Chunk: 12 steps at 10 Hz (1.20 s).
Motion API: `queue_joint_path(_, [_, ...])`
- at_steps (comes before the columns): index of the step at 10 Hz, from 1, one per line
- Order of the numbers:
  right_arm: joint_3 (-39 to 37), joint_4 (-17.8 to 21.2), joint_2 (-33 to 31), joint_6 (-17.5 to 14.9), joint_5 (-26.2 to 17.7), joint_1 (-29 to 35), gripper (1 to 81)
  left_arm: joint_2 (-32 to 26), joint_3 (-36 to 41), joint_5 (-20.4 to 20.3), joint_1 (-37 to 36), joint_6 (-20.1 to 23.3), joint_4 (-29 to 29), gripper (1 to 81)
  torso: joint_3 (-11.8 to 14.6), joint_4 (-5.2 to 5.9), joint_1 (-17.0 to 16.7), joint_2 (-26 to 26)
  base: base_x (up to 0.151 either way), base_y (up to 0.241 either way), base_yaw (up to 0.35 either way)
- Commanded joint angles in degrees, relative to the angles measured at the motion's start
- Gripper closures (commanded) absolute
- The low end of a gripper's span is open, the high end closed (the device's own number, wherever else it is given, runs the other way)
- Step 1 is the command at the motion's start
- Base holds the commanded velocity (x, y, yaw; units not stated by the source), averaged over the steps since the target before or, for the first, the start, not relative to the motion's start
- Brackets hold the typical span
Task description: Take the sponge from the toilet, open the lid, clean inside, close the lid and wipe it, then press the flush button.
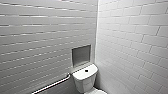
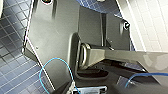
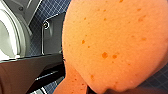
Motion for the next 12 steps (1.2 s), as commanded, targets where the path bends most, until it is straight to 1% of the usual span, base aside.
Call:
queue_joint_path(1, [0.62, 0.13, -0.98, -0.16, -2.75, 1.99, 81.1, -0.83, 1.08, 3.19, -2.26, 0.46, 0.19, 1.0, 0.00, 0.00, 0.00, 0.00, 0.101, 0.000, 0.000])
queue_joint_path(12, [0.36, 0.13, -0.98, -0.08, -2.75, 1.46, 81.1, -0.65, 1.08, 3.19, -2.26, 0.46, 0.19, 1.0, 0.00, 0.00, 0.00, 0.00, 0.101, 0.000, 0.000])
